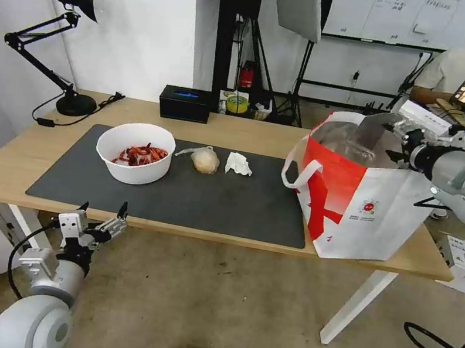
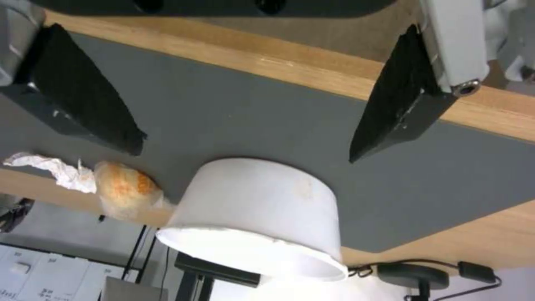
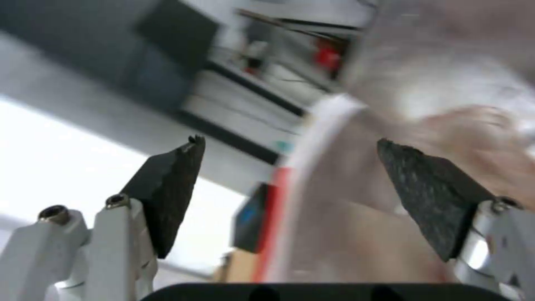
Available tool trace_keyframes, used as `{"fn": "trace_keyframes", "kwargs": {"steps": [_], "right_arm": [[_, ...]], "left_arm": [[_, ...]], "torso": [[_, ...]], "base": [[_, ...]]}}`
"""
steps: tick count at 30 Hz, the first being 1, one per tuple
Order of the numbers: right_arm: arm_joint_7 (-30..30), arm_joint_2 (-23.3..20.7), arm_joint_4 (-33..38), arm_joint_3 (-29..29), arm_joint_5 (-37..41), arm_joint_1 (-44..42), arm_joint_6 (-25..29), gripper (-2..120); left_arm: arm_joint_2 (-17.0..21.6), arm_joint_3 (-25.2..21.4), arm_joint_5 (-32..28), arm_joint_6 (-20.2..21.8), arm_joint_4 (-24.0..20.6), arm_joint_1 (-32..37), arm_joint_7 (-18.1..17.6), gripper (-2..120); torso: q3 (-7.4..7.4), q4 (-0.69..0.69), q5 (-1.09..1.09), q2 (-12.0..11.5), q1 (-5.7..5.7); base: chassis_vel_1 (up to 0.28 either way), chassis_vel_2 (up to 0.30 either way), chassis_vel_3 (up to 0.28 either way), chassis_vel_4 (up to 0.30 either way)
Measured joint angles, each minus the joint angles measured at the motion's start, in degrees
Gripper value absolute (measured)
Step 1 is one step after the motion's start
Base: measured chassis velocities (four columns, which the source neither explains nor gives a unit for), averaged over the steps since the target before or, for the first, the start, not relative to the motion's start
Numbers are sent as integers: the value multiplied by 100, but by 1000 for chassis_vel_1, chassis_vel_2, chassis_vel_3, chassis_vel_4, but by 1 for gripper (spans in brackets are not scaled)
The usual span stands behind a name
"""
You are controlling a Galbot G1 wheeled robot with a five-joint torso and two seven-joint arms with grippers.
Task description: Pick up the trash from the table and place it into the takeout bag.
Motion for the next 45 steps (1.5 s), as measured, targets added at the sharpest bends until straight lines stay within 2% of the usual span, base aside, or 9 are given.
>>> {"fn": "trace_keyframes", "kwargs": {"steps": [4, 10, 12, 18, 27, 29, 32, 34, 45], "right_arm": [[-599, -105, 288, 129, -91, -308, 28, 80], [-2094, -225, 1241, 358, -1078, -1403, 230, 82], [-2228, -219, 1352, 382, -1172, -1517, 261, 82], [-3187, -38, 2064, 462, -2635, -2542, 375, 85], [-3530, 434, 2337, 284, -4324, -3346, 534, 91], [-3713, 638, 2345, 275, -5031, -3703, 604, 92], [-3829, 804, 2349, 278, -5364, -3931, 653, 95], [-4092, 1175, 2296, 251, -6040, -4374, 818, 96], [-4702, 2082, 2022, 130, -7988, -5484, 1653, 100]], "left_arm": [[13, -6, 0, -3, -23, 6, 3, 100], [38, -21, -4, -51, -65, 29, 20, 100], [43, -24, -4, -73, -70, 39, 26, 100], [30, -37, -4, -133, -120, 77, 62, 100], [-5, 2, 4, -209, -203, 162, 182, 100], [-15, 35, 27, -259, -210, 203, 241, 100], [-33, 49, 48, -286, -213, 216, 276, 100], [-75, 108, 112, -340, -212, 237, 335, 100], [-8, 311, 284, -504, -162, 402, 531, 100]], "torso": [[0, -1, 0, 0, 0], [0, -1, 0, 0, 0], [0, 0, 0, 0, 0], [0, 0, 0, 0, 0], [0, 1, 0, 0, 0], [0, 1, 1, 0, -1], [0, 0, 0, -1, 0], [0, 0, 0, 0, 0], [0, 0, 0, 0, -1]], "base": [[0, 0, 0, 0], [0, 0, 0, 0], [0, 0, 0, 0], [0, 0, 0, 0], [0, 0, 0, 0], [0, 0, 0, 0], [0, 0, 0, 0], [0, 0, 0, 0], [0, 0, 0, 0]]}}
